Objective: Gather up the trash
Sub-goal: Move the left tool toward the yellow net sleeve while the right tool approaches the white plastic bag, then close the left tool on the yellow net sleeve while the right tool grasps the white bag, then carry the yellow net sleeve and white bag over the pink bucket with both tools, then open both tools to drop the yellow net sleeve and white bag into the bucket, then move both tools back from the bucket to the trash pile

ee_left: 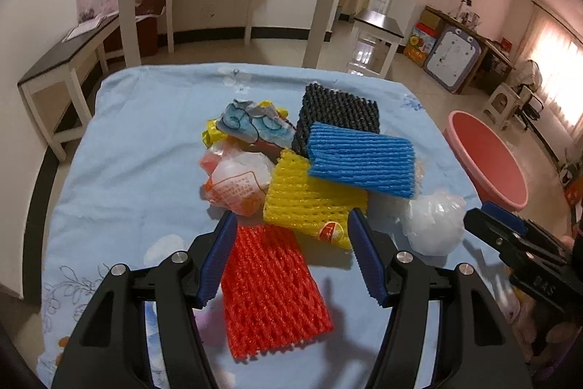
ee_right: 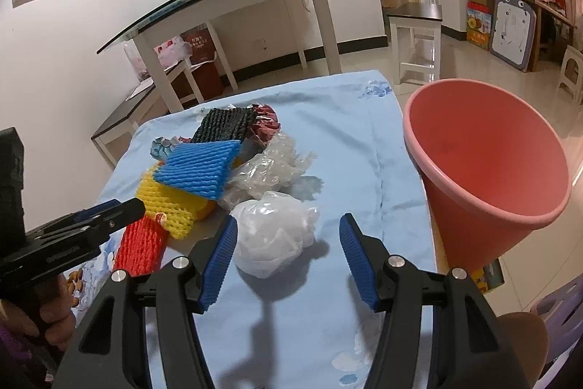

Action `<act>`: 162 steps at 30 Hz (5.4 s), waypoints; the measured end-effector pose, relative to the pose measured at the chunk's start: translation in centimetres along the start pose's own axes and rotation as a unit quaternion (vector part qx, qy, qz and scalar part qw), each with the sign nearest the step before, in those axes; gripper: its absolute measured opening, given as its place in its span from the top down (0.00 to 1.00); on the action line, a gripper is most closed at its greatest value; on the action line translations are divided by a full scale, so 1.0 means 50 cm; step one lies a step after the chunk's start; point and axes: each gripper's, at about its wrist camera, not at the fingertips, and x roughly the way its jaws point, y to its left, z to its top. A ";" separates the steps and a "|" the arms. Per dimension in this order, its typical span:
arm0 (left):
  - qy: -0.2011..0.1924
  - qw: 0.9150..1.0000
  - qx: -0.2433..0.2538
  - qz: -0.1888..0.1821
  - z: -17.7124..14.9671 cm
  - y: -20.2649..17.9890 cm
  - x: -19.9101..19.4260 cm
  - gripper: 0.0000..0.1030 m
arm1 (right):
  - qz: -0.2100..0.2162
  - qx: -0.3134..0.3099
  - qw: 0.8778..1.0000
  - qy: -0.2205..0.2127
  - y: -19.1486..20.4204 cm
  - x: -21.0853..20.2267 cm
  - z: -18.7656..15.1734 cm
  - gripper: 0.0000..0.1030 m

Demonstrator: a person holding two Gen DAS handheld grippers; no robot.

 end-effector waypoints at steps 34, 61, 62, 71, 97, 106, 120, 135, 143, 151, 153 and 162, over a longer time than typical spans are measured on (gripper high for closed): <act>-0.024 1.000 0.003 -0.018 0.007 0.010 -0.031 0.93 | 0.042 0.003 0.999 0.004 0.012 0.035 -0.001 0.43; -0.076 0.997 -0.003 -0.025 0.020 0.010 -0.150 0.93 | 0.068 -0.010 0.998 -0.011 0.025 -0.002 0.003 0.78; -0.079 0.997 -0.001 -0.028 0.024 0.002 -0.152 0.93 | 0.069 -0.010 0.997 -0.016 0.025 -0.009 0.004 0.78; -0.081 0.994 0.025 -0.071 0.058 -0.078 -0.135 0.93 | 0.043 0.013 0.998 -0.052 -0.024 -0.054 0.021 0.78; -0.022 0.975 0.165 -0.148 0.096 -0.466 0.089 0.92 | -0.086 0.159 0.980 -0.082 -0.354 -0.064 0.037 0.76; 0.006 0.975 0.179 -0.131 0.096 -0.495 0.171 0.92 | -0.114 0.153 0.979 -0.067 -0.375 -0.020 0.055 0.71; 0.024 0.975 0.170 -0.141 0.097 -0.492 0.188 0.70 | -0.122 0.151 0.979 -0.068 -0.373 -0.018 0.050 0.51; -0.015 0.971 0.175 -0.165 0.100 -0.482 0.127 0.70 | -0.105 0.146 0.981 -0.069 -0.328 -0.051 0.036 0.49; -0.022 0.977 0.155 -0.148 0.090 -0.488 0.091 0.70 | -0.090 0.132 0.984 -0.083 -0.315 -0.082 0.033 0.48; -0.012 0.983 0.134 -0.128 0.087 -0.502 0.076 0.70 | -0.072 0.119 0.986 -0.088 -0.315 -0.114 0.018 0.48; -0.014 0.983 0.132 -0.128 0.086 -0.505 0.069 0.70 | -0.068 0.117 0.987 -0.089 -0.315 -0.121 0.013 0.48; -0.039 0.983 0.150 -0.098 0.065 -0.478 0.005 0.70 | -0.042 0.102 0.989 -0.100 -0.274 -0.142 0.018 0.47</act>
